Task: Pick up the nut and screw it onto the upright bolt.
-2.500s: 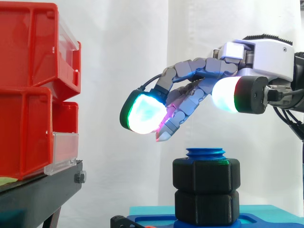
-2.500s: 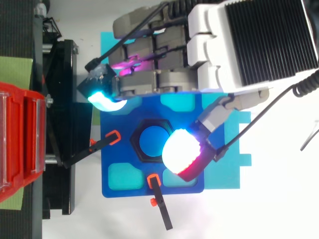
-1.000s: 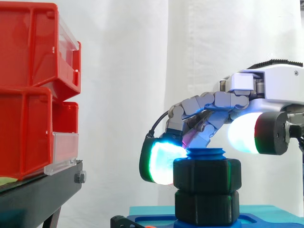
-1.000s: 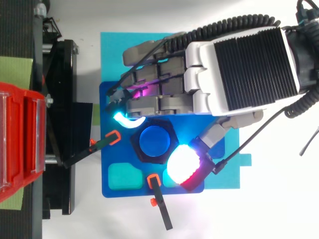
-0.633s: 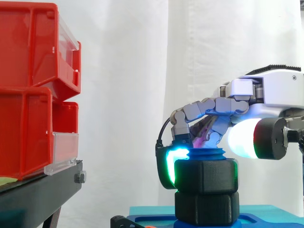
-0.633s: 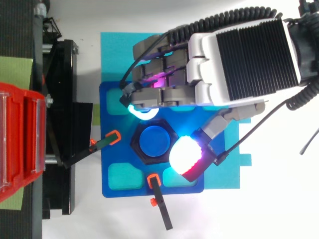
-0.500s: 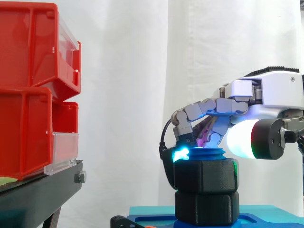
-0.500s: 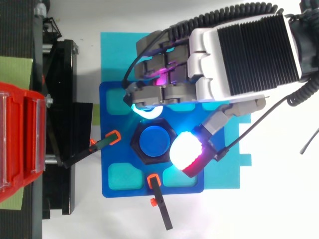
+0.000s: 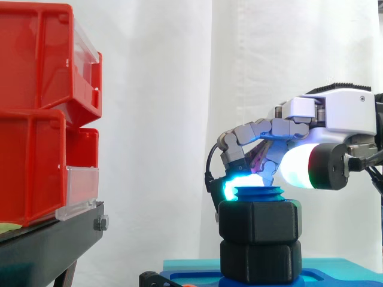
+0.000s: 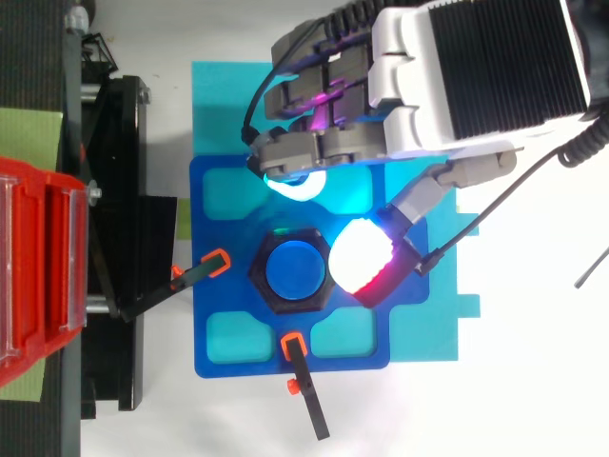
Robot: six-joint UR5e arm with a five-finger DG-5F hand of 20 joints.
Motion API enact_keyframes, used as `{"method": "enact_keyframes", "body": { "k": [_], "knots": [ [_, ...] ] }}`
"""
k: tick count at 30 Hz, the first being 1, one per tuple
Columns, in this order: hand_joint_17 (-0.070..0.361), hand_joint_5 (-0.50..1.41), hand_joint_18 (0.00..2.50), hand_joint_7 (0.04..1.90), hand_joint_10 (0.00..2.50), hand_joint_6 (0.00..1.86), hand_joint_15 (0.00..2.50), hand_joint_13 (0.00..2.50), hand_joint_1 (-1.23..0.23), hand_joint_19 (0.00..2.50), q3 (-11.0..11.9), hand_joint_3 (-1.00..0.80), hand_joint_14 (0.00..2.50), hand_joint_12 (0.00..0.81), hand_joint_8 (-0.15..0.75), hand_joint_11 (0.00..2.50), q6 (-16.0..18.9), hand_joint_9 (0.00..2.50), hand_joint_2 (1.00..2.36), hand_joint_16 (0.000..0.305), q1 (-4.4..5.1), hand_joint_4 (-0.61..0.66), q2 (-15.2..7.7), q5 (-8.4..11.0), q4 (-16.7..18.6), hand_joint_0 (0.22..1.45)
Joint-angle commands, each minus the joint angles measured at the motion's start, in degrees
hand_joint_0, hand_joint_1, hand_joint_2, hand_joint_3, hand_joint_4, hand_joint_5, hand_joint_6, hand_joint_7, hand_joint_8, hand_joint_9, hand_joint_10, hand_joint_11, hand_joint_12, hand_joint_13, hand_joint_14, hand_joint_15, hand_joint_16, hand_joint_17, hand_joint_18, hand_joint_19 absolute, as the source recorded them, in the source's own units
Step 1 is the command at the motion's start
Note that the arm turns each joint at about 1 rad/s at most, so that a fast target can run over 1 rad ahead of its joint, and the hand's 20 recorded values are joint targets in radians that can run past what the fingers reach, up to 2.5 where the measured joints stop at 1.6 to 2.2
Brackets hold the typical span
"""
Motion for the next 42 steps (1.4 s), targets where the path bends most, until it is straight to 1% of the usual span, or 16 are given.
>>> {"method": "enact_keyframes", "body": {
  "k": [1, 2, 3, 5, 6, 9, 11, 12, 18, 20, 23, 24, 27, 30, 32, 42],
  "knots": [
    [0.051, 0.02, 0.67, 1.40, 0.00, 0.50, 0.00, 0.91, -0.22, 0.26, 0.00, -0.50, 0.00, 0.150, 0.222, 0.00, 0.00, 1.06, 1.00, 0.023, -0.26, 0.16, 0.04, -0.45, 0.18, 0.52],
    [0.052, 0.01, 0.65, 1.34, 0.00, 0.50, 0.00, 0.90, -0.22, 0.27, 0.00, -0.50, 0.00, 0.150, 0.219, 0.00, 0.00, 1.04, 1.00, 0.023, -0.26, 0.18, 0.04, -0.45, 0.27, 0.52],
    [0.052, 0.00, 0.65, 1.31, 0.00, 0.50, 0.00, 0.90, -0.22, 0.27, 0.00, -0.50, 0.00, 0.151, 0.218, 0.00, 0.00, 1.04, 1.00, 0.023, -0.35, 0.19, 0.04, -0.54, 0.53, 0.52],
    [0.053, -0.01, 0.65, 1.22, 0.00, 0.50, 0.00, 0.89, -0.22, 0.26, 0.09, -0.50, 0.00, 0.154, 0.215, 0.00, 0.00, 1.03, 1.00, 0.024, -0.44, 0.21, 0.04, -0.98, 1.85, 0.52],
    [0.053, -0.02, 0.64, 1.15, 0.00, 0.50, 0.00, 0.89, -0.22, 0.26, 0.00, -0.50, 0.00, 0.157, 0.217, 0.00, 0.00, 1.03, 1.00, 0.024, -0.44, 0.23, 0.04, -1.07, 2.20, 0.52],
    [0.054, -0.03, 0.63, 1.01, 0.00, 0.50, 0.00, 0.88, -0.22, 0.25, 0.00, -0.50, 0.00, 0.155, 0.212, 0.00, 0.00, 1.02, 1.00, 0.024, -0.44, 0.24, -0.05, -1.33, 3.26, 0.52],
    [0.056, -0.04, 0.62, 0.94, 0.00, 0.50, 0.00, 0.87, -0.22, 0.25, 0.00, -0.50, 0.00, 0.154, 0.207, 0.00, 0.00, 1.01, 1.00, 0.025, -0.18, 0.24, -0.05, -1.24, 3.78, 0.51],
    [0.056, -0.05, 0.62, 0.90, 0.00, 0.50, 0.00, 0.87, -0.22, 0.25, 0.00, -0.50, 0.00, 0.157, 0.206, 0.00, 0.00, 1.01, 1.00, 0.025, 0.35, 0.22, 0.04, -1.07, 3.78, 0.51],
    [0.057, -0.06, 0.61, 0.75, 0.00, 0.50, 0.00, 0.85, -0.22, 0.23, 0.00, -0.50, 0.00, 0.159, 0.195, 0.00, 0.00, 0.98, 1.00, 0.025, 0.62, 0.19, -0.05, -1.07, 4.84, 0.51],
    [0.057, -0.07, 0.59, 0.72, 0.00, 0.50, 0.00, 0.84, -0.22, 0.22, 0.00, -0.50, 0.00, 0.162, 0.191, 0.00, 0.00, 0.96, 1.00, 0.025, 0.79, 0.18, -0.05, -1.07, 5.01, 0.51],
    [0.057, -0.07, 0.56, 0.70, 0.00, 0.50, 0.00, 0.82, -0.21, 0.21, 0.00, -0.50, 0.00, 0.163, 0.185, 0.00, 0.00, 0.94, 1.00, 0.025, 1.32, 0.18, -0.05, -0.98, 5.01, 0.51],
    [0.058, -0.07, 0.55, 0.70, 0.00, 0.50, 0.00, 0.81, -0.21, 0.21, 0.00, -0.50, 0.00, 0.164, 0.182, 0.00, 0.09, 0.93, 1.00, 0.026, 1.67, 0.18, -0.05, -0.80, 5.01, 0.50],
    [0.057, -0.07, 0.51, 0.70, 0.00, 0.50, 0.00, 0.77, -0.21, 0.19, 0.00, -0.50, 0.00, 0.171, 0.182, 0.00, 0.00, 0.91, 1.00, 0.025, 2.20, 0.18, -0.05, -0.19, 4.57, 0.50],
    [0.057, -0.08, 0.49, 0.70, 0.00, 0.50, 0.00, 0.76, -0.21, 0.18, 0.00, -0.50, 0.00, 0.172, 0.179, 0.00, 0.09, 0.90, 1.00, 0.025, 2.99, 0.19, -0.05, 1.39, 3.52, 0.50],
    [0.057, -0.08, 0.48, 0.70, 0.00, 0.50, 0.00, 0.75, -0.21, 0.18, 0.00, -0.50, 0.00, 0.172, 0.179, 0.00, 0.18, 0.88, 1.00, 0.025, 3.25, 0.18, -0.05, 1.75, 3.43, 0.50],
    [0.058, -0.07, 0.47, 0.71, 0.00, 0.50, 0.00, 0.74, -0.21, 0.17, 0.00, -0.50, 0.00, 0.176, 0.181, 0.00, 0.18, 0.88, 1.00, 0.026, 3.43, 0.18, -0.14, 1.75, 3.34, 0.50]
  ]
}}
